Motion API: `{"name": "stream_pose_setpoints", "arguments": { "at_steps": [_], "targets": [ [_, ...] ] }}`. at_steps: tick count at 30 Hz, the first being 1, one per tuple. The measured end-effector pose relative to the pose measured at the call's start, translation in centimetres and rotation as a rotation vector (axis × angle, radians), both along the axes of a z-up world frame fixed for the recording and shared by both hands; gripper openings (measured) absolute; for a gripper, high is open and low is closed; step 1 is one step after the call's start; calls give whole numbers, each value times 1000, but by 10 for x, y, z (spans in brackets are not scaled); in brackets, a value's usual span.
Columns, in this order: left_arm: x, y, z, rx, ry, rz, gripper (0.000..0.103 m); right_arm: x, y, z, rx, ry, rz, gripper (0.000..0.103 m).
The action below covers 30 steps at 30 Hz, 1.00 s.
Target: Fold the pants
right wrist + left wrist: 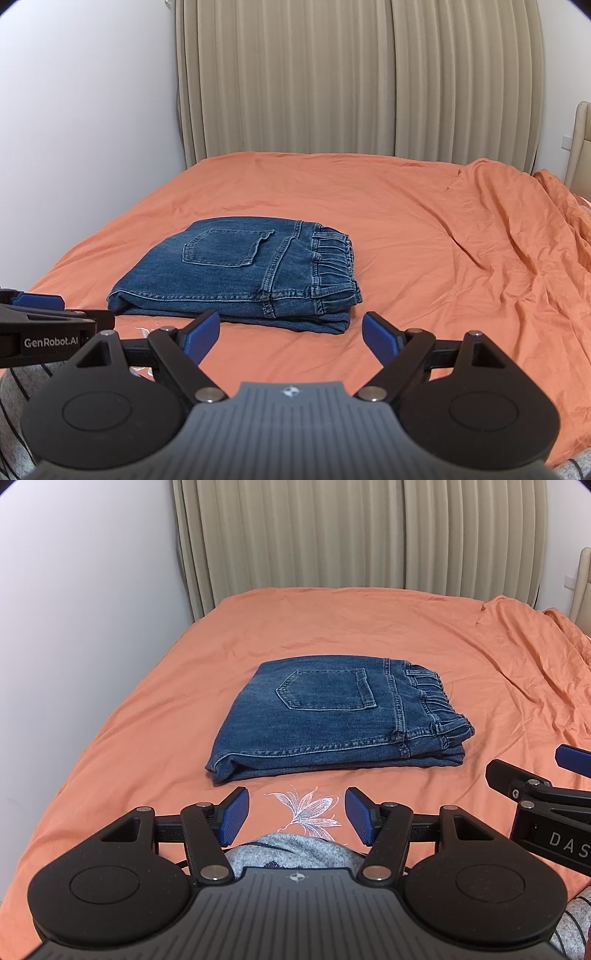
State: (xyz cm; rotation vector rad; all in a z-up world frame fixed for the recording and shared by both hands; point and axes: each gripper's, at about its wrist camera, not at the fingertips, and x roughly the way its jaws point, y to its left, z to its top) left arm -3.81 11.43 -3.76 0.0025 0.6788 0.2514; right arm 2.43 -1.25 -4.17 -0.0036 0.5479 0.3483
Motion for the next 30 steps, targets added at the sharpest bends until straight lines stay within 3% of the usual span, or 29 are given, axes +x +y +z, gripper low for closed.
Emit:
{"name": "stream_pose_setpoints", "arguments": {
  "at_steps": [30],
  "targets": [
    [1, -6, 3, 29, -4, -19, 72, 0, 0, 2, 3, -12, -3, 81]
  ]
}}
